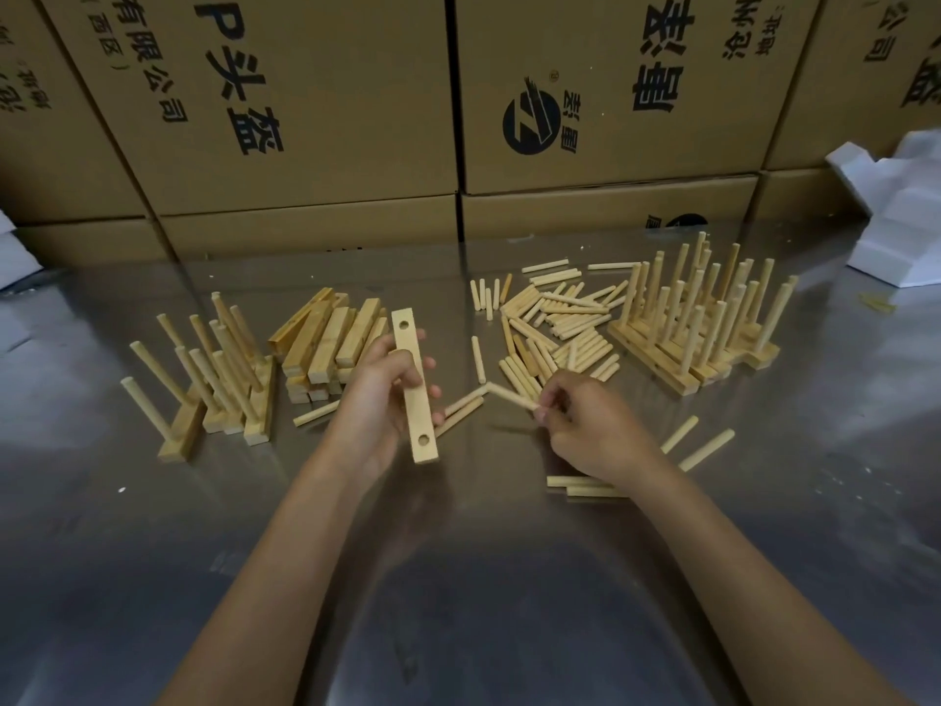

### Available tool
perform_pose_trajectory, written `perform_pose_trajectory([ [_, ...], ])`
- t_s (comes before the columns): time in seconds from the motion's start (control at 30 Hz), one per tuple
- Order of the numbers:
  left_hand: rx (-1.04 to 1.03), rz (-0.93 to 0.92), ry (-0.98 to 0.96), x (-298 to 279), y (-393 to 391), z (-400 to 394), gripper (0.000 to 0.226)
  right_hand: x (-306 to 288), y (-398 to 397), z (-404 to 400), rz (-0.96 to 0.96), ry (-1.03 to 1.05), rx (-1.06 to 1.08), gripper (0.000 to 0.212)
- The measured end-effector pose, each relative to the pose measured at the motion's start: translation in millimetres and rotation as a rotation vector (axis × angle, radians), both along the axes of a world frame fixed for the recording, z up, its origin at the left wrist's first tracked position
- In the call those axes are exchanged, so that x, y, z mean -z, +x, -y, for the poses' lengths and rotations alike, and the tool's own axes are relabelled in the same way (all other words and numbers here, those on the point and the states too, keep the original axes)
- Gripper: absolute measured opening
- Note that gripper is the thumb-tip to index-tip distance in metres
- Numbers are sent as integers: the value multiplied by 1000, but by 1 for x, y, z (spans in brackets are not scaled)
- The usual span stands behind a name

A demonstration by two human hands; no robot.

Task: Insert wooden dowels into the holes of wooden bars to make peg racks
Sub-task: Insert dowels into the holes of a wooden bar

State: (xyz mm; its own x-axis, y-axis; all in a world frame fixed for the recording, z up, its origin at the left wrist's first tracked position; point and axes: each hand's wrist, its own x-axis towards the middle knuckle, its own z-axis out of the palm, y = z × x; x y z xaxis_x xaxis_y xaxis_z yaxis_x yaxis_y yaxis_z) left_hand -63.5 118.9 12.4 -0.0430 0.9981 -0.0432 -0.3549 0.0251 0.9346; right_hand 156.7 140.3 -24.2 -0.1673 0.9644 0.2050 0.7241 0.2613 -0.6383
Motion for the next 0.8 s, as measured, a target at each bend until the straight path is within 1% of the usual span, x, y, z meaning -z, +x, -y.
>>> perform_pose_trajectory([
  [0.07, 49, -2, 6, -1, -2, 2, 48, -4, 1, 4, -146, 17, -25, 14],
  [0.13, 114, -46, 8, -2, 0, 4, 40, -11, -2, 13, -315, 45, -121, 16],
  [0.2, 162, -97, -10, -2, 3, 5, 36, -17, -11, 21, -392, 78, -212, 25],
  [0.27, 180, -140, -11, -1, 7, 5, 37, -19, -20, 27, -397, 127, -254, 34],
  [0.33, 184, -147, 4, -1, 10, 6, 34, -19, -25, 30, -407, 152, -244, 36],
  [0.5, 158, -163, 43, -3, 12, 8, 26, -19, -24, 29, -440, 220, -152, 28],
  [0.63, 213, -175, 71, -3, 15, 9, 26, -22, -23, 33, -327, 370, -95, 15],
  [0.8, 219, -258, 162, -2, 16, 12, 32, -22, -20, 34, -204, 476, -81, 10],
])
